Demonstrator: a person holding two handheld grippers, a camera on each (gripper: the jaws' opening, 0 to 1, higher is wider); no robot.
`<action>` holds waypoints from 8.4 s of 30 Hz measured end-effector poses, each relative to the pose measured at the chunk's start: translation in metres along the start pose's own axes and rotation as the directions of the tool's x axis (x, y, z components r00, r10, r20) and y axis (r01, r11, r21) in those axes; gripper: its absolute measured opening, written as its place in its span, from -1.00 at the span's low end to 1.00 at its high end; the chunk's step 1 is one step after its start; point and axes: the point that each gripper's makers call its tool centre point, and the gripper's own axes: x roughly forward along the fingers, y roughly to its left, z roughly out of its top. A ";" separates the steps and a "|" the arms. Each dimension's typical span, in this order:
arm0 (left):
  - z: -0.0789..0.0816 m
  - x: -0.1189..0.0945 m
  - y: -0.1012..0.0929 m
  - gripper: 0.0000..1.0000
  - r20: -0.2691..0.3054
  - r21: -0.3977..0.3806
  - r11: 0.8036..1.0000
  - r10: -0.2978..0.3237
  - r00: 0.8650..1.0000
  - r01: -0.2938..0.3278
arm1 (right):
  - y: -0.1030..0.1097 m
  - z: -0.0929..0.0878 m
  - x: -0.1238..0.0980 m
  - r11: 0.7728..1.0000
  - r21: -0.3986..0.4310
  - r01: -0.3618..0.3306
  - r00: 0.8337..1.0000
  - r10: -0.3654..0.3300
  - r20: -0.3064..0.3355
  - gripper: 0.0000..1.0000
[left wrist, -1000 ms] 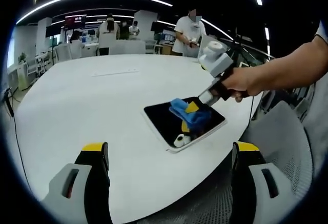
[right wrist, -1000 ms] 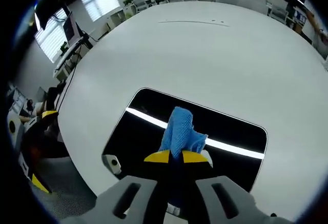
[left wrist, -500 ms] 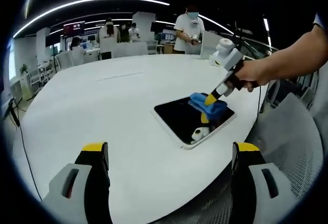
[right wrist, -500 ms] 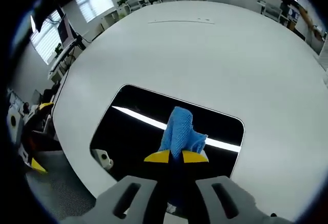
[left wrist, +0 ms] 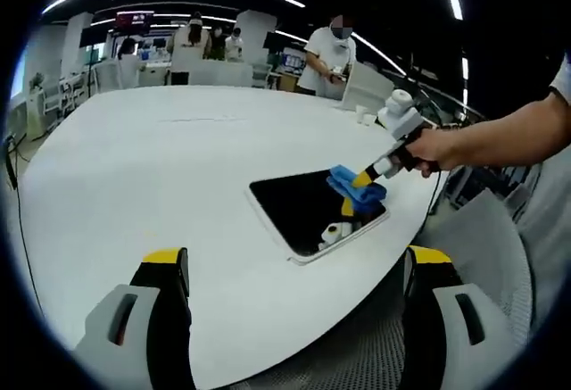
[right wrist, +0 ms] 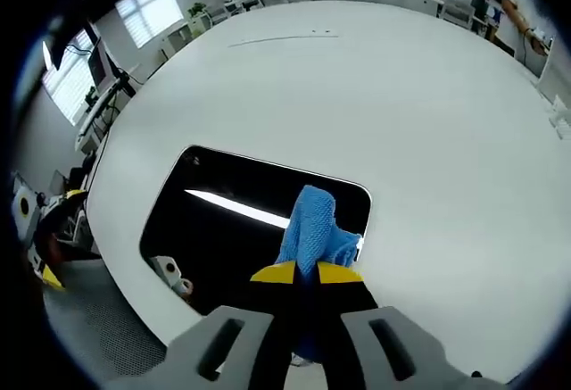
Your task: Wipe the mirror surface with the cleaning cloth until all visible marks leave the cleaned area.
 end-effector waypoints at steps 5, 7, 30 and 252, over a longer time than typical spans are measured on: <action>-0.013 0.003 0.012 0.98 -0.032 0.036 0.996 0.085 0.996 -0.084 | -0.006 -0.002 -0.002 1.000 0.025 0.003 1.000 -0.003 -0.005 -0.98; -0.010 0.000 0.014 0.98 -0.020 0.045 0.995 0.093 0.995 -0.092 | -0.006 -0.002 -0.003 1.000 0.023 0.007 1.000 -0.006 -0.006 -0.98; -0.008 0.005 0.007 0.98 0.026 0.020 0.998 0.054 0.998 -0.054 | -0.016 -0.005 -0.005 0.994 0.108 0.022 0.999 -0.017 -0.047 -0.99; -0.020 0.016 -0.009 0.98 -0.040 0.047 0.999 -0.021 0.999 0.023 | 0.177 0.023 0.047 0.981 -0.145 -0.132 0.991 0.129 -0.034 -0.99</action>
